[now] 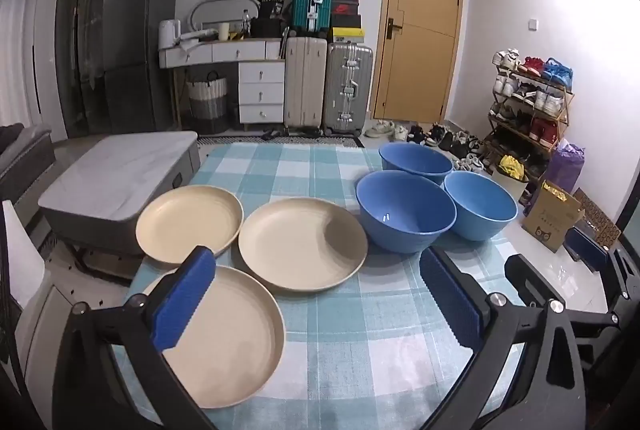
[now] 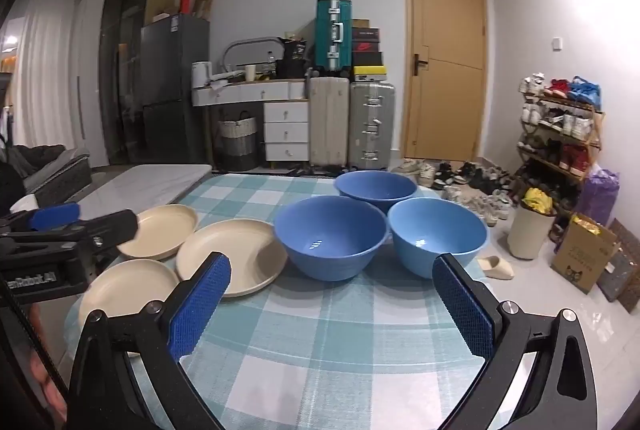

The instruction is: Organize plates and bowls

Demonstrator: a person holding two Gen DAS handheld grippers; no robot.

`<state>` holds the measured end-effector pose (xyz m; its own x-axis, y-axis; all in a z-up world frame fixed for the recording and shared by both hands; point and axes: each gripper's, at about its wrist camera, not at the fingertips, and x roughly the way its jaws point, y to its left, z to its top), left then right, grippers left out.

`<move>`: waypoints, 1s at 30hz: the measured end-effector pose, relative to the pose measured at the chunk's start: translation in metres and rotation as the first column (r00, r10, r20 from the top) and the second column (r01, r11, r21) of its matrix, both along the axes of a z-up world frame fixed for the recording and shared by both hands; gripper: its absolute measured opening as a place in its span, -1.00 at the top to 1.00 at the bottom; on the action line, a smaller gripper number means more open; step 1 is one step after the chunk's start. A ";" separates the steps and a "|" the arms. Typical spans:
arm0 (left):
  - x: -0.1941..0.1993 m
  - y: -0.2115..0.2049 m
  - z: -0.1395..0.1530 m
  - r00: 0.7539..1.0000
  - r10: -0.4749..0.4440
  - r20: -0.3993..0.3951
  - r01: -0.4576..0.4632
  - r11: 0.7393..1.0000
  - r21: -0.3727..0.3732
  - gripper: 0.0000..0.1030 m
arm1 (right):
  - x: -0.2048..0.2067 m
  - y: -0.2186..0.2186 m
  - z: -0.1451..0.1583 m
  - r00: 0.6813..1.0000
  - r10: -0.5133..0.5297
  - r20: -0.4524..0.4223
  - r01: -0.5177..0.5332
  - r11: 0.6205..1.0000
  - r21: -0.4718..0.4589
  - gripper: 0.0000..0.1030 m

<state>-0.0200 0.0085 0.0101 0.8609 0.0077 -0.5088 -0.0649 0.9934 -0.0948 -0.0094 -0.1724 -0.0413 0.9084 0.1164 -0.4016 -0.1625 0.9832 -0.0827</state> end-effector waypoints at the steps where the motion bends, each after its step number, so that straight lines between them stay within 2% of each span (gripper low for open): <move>1: -0.001 0.000 0.001 1.000 0.001 0.010 -0.001 1.000 0.003 -0.99 | -0.001 -0.001 0.000 1.000 -0.005 0.002 0.005 1.000 0.001 -0.99; 5: -0.003 0.000 0.002 1.000 -0.016 -0.006 0.016 1.000 0.009 -0.99 | -0.005 -0.004 0.002 0.999 0.024 0.025 -0.025 0.998 0.049 -0.99; 10: -0.001 -0.003 -0.001 0.998 -0.052 -0.043 0.052 0.999 0.006 -0.99 | -0.003 0.001 0.000 0.999 0.034 0.004 -0.034 0.999 0.027 -0.99; 14: -0.001 -0.003 -0.002 0.999 -0.013 -0.044 0.014 1.000 0.026 -0.99 | -0.003 0.001 -0.001 1.000 0.006 0.010 -0.006 1.000 0.015 -0.99; 17: 0.000 -0.001 -0.003 0.999 0.007 -0.050 -0.005 0.999 0.037 -0.99 | -0.005 -0.006 0.001 1.000 -0.007 0.024 0.005 0.999 0.048 -0.99; 22: 0.000 0.006 -0.003 0.999 -0.004 -0.046 0.004 1.000 0.004 -0.99 | -0.008 -0.011 0.003 0.999 -0.018 0.045 0.015 0.997 0.073 -0.99; 30: 0.002 0.012 -0.006 0.998 0.028 -0.057 -0.028 1.000 0.009 -0.99 | -0.009 -0.009 0.002 1.000 0.000 0.028 -0.002 0.998 0.064 -0.99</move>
<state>-0.0184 0.0204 0.0041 0.8297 0.0356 -0.5570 -0.0976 0.9919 -0.0819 -0.0179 -0.1810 -0.0398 0.9189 0.1420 -0.3680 -0.1621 0.9865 -0.0241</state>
